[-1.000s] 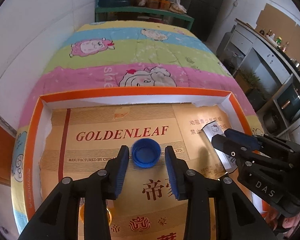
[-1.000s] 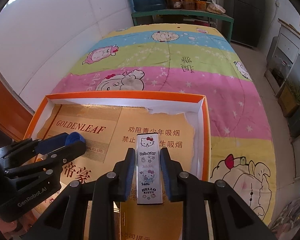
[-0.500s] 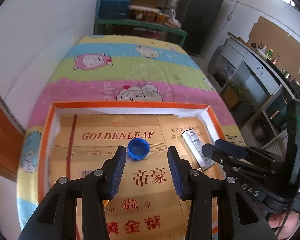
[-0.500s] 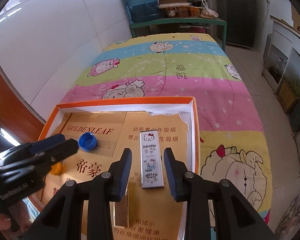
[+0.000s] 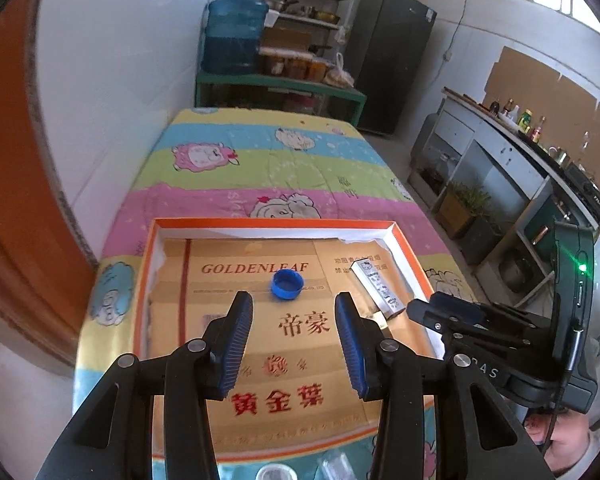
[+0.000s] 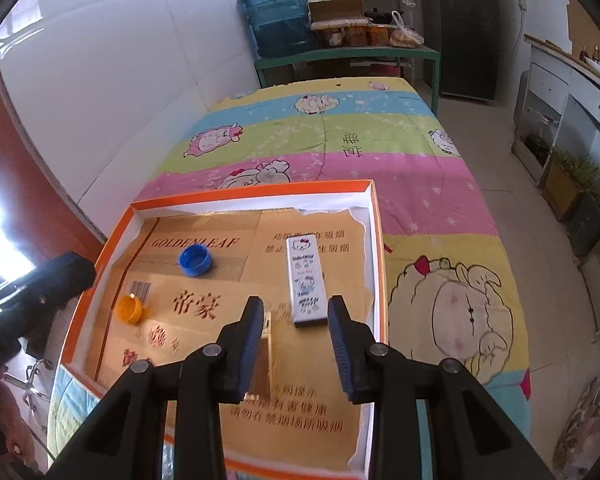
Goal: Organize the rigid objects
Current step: 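Open the left tool to drop the blue cap while the right drops the Hello Kitty box, then withdraw both open tools from the box toward the loose caps, then grasp the orange cap with the left tool while the right tool grasps the red cap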
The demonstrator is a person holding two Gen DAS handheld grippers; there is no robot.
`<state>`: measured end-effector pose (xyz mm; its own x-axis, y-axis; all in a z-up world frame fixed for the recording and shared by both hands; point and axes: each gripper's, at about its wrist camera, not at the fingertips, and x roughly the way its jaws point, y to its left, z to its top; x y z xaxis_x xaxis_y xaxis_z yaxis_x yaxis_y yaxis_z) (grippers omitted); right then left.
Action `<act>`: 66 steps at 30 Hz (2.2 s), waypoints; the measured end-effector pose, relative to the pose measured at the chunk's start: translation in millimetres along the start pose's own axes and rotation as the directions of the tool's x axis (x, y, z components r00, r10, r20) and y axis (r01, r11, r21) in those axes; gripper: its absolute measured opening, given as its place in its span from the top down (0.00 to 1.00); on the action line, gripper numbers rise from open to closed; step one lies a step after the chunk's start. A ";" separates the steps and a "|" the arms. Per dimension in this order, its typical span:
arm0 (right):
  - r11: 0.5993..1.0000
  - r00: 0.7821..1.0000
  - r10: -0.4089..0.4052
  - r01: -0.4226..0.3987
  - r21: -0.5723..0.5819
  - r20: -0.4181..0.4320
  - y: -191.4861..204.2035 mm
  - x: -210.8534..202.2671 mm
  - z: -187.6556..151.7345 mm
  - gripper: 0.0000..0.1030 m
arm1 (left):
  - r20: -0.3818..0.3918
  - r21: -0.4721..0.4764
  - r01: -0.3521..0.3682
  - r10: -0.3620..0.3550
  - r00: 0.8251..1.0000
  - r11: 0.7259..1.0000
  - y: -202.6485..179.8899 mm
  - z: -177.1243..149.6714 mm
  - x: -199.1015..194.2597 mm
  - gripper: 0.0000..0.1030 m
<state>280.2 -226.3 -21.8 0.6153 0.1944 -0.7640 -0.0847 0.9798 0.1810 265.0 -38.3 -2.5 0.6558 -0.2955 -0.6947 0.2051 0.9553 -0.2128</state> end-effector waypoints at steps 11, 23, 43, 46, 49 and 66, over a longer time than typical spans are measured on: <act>0.999 0.999 0.019 -0.018 -0.032 0.038 28.0 -40.2 -30.6 0.68 | 0.043 -0.008 -0.006 0.007 0.999 1.000 9.6 -29.7 -48.4 0.57; 0.997 0.997 0.048 -0.044 -0.066 0.059 55.5 -68.7 -71.3 0.68 | 0.054 -0.015 -0.016 0.017 0.998 1.000 15.7 -69.1 -74.7 0.57; 0.995 0.997 0.073 -0.072 -0.063 0.020 62.6 -76.5 -133.6 0.68 | 0.099 -0.001 -0.009 0.009 0.995 1.000 24.6 -134.0 -97.4 0.57; 0.996 0.998 0.066 -0.067 -0.066 -0.012 62.9 -71.2 -145.9 0.68 | 0.076 -0.002 -0.007 0.007 0.997 1.000 25.2 -141.0 -92.0 0.57; 0.995 0.996 0.076 -0.078 -0.060 -0.036 62.3 -67.8 -153.5 0.68 | 0.053 -0.011 -0.009 0.009 0.999 1.000 28.0 -149.2 -86.0 0.57; 0.992 0.996 0.079 -0.082 -0.092 -0.038 67.8 -64.3 -173.8 0.49 | -0.019 -0.009 -0.013 0.013 1.000 1.000 35.0 -177.3 -70.0 0.57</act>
<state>98.7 -164.2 -68.0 0.5768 0.2725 -0.7701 -0.2067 0.9607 0.1852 97.5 16.3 -83.2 0.6447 -0.2828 -0.7102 0.1896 0.9592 -0.2098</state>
